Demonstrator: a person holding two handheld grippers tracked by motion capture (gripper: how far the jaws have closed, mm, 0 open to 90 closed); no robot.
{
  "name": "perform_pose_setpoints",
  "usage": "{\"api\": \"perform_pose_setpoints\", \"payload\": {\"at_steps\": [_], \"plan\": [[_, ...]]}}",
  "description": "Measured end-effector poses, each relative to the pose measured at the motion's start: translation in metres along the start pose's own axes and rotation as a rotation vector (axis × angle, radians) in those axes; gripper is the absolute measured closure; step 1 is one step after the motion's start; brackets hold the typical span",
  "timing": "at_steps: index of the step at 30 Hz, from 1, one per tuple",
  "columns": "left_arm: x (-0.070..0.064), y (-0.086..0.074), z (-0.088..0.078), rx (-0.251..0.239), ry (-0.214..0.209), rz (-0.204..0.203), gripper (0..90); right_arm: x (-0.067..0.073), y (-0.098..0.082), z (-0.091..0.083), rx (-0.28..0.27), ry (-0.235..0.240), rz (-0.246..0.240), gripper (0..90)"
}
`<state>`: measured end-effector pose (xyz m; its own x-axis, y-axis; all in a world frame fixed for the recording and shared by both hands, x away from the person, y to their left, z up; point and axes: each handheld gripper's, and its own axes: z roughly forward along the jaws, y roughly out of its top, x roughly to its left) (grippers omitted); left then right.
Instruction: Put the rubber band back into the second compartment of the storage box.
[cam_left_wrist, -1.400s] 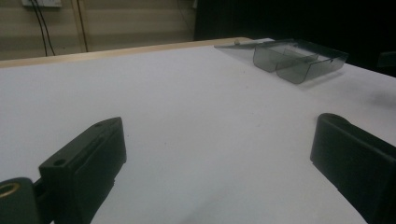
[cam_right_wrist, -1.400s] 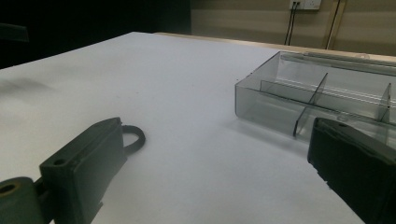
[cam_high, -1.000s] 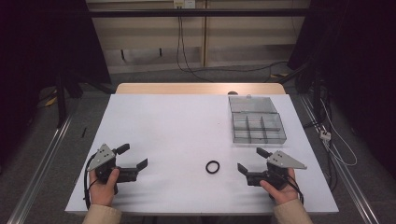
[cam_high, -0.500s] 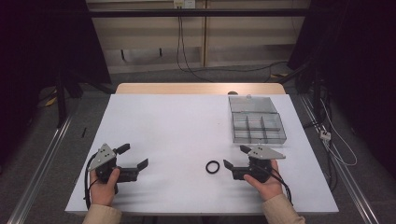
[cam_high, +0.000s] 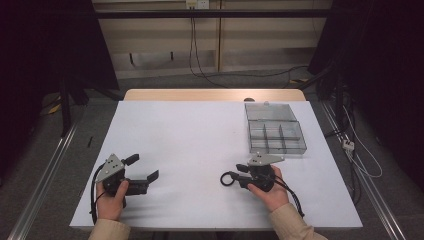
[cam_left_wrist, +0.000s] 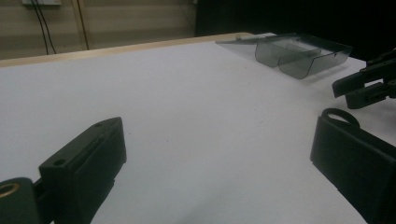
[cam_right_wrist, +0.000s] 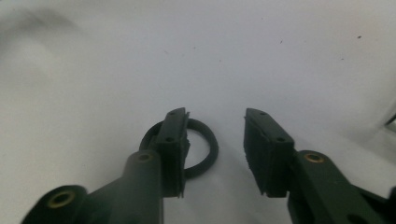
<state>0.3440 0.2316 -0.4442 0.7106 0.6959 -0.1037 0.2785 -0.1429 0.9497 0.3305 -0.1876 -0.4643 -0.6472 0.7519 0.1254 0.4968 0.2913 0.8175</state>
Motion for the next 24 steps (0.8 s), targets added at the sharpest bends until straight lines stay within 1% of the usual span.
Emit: {"api": "perform_pose_setpoints", "payload": {"at_steps": [4,6,8,9,10,11,13,15,24], "plan": [[0.000,0.000,0.000,0.004,0.001,0.003,3.3,0.001,0.002,0.008,0.044,-0.002,-0.004,70.6],[0.000,0.000,0.000,0.005,0.001,0.001,3.4,0.001,0.002,0.011,0.064,0.005,-0.002,74.9],[0.001,0.000,0.000,0.005,0.002,0.000,3.4,0.003,0.002,0.014,0.092,0.004,-0.017,81.2],[0.001,0.000,0.000,0.005,0.001,0.000,3.4,0.003,0.003,0.014,0.096,0.005,-0.020,87.7],[0.001,-0.001,0.000,0.006,0.002,-0.001,3.4,0.003,0.003,0.014,0.096,0.005,-0.020,87.7],[0.001,-0.001,0.001,0.006,0.002,-0.001,3.4,0.004,0.003,0.015,0.099,0.015,-0.014,88.0],[0.001,0.000,0.000,0.006,0.001,0.002,3.4,0.004,0.004,0.015,0.102,0.015,-0.020,88.2],[0.001,0.000,0.000,0.004,0.003,-0.001,3.4,0.003,0.004,0.014,0.102,0.029,-0.013,88.3],[0.002,0.000,-0.001,0.002,0.005,0.010,3.4,-0.003,0.010,0.007,0.093,0.036,-0.008,88.3]]}}
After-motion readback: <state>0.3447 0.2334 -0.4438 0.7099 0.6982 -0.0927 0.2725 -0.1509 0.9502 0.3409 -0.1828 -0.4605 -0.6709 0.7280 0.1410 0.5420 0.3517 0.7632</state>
